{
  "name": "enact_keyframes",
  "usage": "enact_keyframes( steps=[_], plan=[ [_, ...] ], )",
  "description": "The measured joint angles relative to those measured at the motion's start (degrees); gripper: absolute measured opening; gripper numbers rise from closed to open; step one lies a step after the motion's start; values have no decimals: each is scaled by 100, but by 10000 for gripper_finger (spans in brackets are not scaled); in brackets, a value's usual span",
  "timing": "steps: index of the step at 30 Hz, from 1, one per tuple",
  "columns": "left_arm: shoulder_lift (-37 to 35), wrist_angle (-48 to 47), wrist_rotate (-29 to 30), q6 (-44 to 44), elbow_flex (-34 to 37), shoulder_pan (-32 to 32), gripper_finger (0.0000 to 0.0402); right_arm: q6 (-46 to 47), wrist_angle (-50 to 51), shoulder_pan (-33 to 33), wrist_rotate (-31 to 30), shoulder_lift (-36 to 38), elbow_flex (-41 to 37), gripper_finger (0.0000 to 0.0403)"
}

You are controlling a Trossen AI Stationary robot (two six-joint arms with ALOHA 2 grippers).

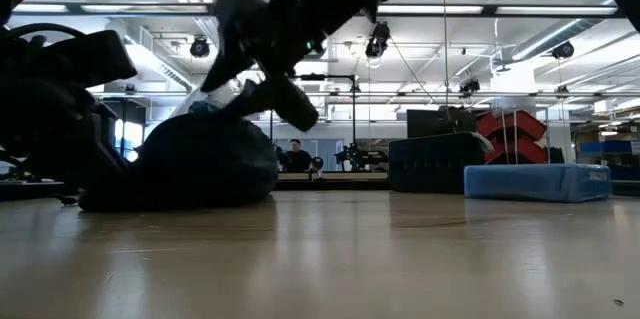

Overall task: Unpack backpack
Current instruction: Remove the blue zip bag from the dark blue backpack

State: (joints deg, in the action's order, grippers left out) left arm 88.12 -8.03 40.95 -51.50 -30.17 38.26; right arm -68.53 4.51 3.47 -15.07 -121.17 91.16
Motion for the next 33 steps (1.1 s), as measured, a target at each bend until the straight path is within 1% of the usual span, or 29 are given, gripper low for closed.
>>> enact_keyframes(
  steps=[6,8,10,11,13,14,15,21,24,28,33],
  plan=[
    [0,-3,5,39,0,0,80,22,-28,-43,23,-500,272,188],
    [-2,2,9,41,0,0,80,369,-35,-49,-12,-687,434,175],
    [-2,0,15,41,0,0,80,751,11,-50,-32,-758,581,140],
    [-2,-5,17,41,0,0,80,858,35,-50,-17,-753,638,113],
    [-4,-14,20,41,0,0,80,997,37,-46,6,-707,736,43],
    [-4,-34,20,41,0,1,80,1043,72,-46,7,-668,775,22],
    [-4,-51,27,41,0,3,80,1110,75,-42,7,-598,800,15],
    [-9,-50,75,-70,93,7,80,1566,-13,-40,44,57,903,2],
    [-11,-68,71,-344,239,4,80,1704,-4,-40,-100,422,896,1],
    [-28,18,109,-753,443,13,80,1783,-166,-30,-385,1119,905,0],
    [-35,31,135,-907,537,13,80,2042,-182,40,-380,1937,903,0]
  ],
)
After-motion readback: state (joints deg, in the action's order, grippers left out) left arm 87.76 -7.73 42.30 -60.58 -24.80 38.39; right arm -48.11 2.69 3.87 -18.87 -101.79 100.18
